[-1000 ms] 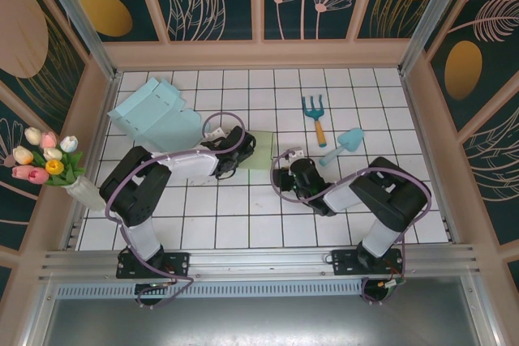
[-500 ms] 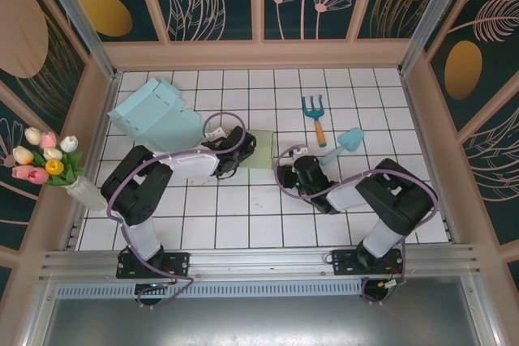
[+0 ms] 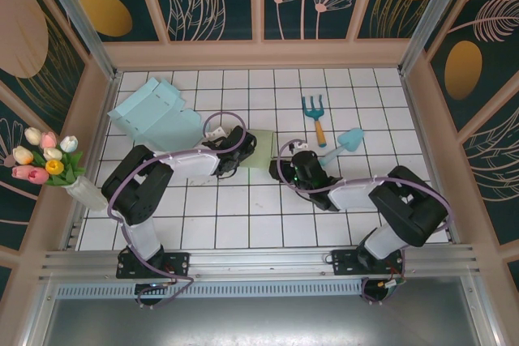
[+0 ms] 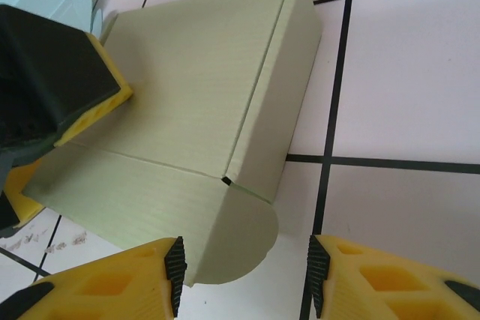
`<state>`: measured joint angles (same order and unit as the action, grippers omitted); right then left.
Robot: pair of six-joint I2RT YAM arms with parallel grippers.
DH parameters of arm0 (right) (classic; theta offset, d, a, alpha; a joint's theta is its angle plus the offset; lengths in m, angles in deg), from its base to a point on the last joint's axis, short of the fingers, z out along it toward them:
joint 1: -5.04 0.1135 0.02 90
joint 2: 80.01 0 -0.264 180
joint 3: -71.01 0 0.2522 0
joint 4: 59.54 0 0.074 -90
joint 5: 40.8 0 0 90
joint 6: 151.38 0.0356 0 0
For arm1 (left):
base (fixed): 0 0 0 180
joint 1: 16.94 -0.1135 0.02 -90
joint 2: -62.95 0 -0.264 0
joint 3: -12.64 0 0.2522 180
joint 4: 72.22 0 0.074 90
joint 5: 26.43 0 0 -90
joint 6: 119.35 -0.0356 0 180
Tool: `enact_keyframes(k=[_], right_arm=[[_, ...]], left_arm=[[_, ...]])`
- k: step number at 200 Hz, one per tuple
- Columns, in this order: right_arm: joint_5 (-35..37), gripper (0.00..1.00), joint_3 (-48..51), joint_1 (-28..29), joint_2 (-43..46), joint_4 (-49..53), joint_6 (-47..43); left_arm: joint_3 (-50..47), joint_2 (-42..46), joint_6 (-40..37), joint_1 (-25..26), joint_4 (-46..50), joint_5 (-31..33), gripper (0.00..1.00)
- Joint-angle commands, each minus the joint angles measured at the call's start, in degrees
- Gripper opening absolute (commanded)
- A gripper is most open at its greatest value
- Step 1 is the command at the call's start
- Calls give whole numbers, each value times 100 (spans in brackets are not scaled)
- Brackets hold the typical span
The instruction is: Fold the paper box
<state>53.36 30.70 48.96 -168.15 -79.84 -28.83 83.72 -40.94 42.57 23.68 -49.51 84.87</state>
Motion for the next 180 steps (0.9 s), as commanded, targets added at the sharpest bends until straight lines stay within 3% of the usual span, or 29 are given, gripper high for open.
enact_keyframes(k=[1, 47, 180], right_arm=[[-302, 49, -186, -11, -273, -192, 275], [-790, 43, -228, 18, -561, -606, 374], [-981, 39, -473, 23, -529, -454, -1]], left_arm=[[-231, -452, -47, -28, 899, -47, 90], [-239, -456, -57, -25, 906, -66, 90], [-230, -446, -47, -30, 913, -78, 90]])
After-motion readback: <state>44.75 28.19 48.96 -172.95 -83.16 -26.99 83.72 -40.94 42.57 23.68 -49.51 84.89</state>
